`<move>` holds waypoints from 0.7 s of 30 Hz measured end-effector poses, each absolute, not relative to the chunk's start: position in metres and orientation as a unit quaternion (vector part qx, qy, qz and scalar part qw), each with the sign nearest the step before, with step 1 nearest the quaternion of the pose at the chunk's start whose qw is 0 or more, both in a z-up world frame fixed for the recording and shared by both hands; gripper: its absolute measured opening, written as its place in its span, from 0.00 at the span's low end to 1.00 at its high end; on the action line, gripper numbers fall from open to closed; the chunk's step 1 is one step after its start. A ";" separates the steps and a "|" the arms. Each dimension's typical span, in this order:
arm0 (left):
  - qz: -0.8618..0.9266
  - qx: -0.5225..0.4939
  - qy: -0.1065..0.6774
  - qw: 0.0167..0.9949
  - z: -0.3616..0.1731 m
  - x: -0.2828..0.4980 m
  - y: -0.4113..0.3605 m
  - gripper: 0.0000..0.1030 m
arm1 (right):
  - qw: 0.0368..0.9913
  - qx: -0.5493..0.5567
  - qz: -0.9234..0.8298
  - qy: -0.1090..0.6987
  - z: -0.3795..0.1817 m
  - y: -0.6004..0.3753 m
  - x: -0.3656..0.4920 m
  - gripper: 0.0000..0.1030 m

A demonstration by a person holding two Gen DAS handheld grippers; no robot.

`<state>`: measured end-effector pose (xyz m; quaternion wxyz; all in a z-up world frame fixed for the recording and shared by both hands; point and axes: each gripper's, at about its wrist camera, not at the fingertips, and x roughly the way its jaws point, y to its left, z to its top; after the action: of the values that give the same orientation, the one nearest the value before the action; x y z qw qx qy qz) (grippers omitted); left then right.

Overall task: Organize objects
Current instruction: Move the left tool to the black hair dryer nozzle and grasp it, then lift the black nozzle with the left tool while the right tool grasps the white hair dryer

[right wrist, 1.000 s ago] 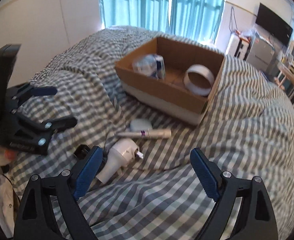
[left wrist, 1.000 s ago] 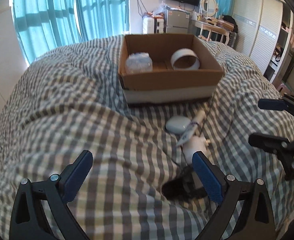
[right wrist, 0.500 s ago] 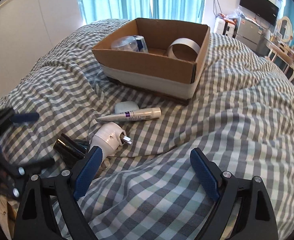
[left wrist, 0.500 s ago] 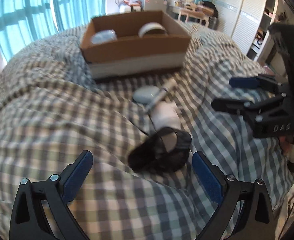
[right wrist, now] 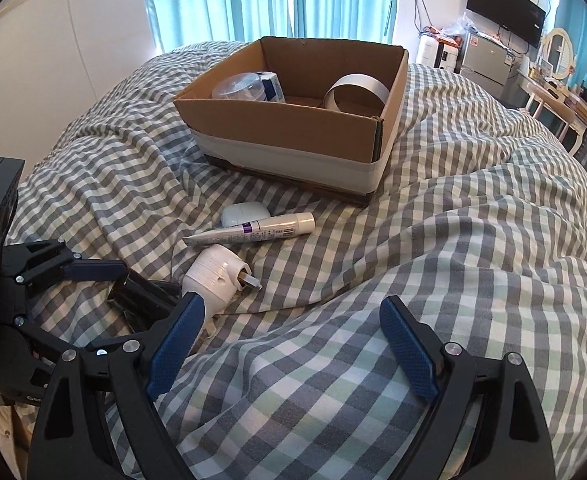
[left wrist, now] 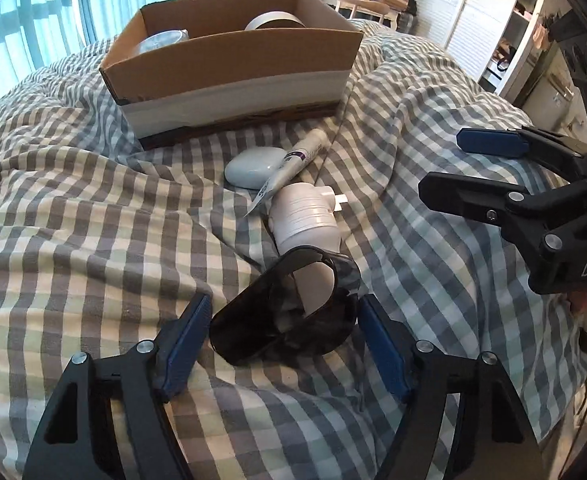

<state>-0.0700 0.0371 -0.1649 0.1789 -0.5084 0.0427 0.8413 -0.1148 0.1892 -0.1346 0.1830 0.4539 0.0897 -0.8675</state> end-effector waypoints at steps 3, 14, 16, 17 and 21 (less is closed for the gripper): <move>0.847 -0.501 0.043 0.173 -0.160 -0.066 0.037 0.60 | 0.183 0.453 -0.868 0.085 -0.134 0.189 -0.113 0.87; 0.856 -0.489 0.014 0.168 -0.147 -0.071 0.014 0.32 | 0.178 0.458 -0.867 0.090 -0.135 0.183 -0.111 0.87; 0.858 -0.484 0.023 0.171 -0.146 -0.068 0.017 0.31 | 0.177 0.459 -0.866 0.089 -0.135 0.184 -0.111 0.87; 0.859 -0.481 0.024 0.173 -0.144 -0.068 0.017 0.30 | 0.177 0.460 -0.866 0.089 -0.135 0.184 -0.111 0.87; 0.868 -0.469 0.018 0.160 -0.131 -0.069 0.009 0.29 | 0.182 0.463 -0.863 0.089 -0.135 0.180 -0.110 0.87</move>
<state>-0.0687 0.0093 -0.1308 0.1602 -0.4692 0.0184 0.8682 -0.1096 0.1795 -0.1353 0.1819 0.4628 0.0891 -0.8630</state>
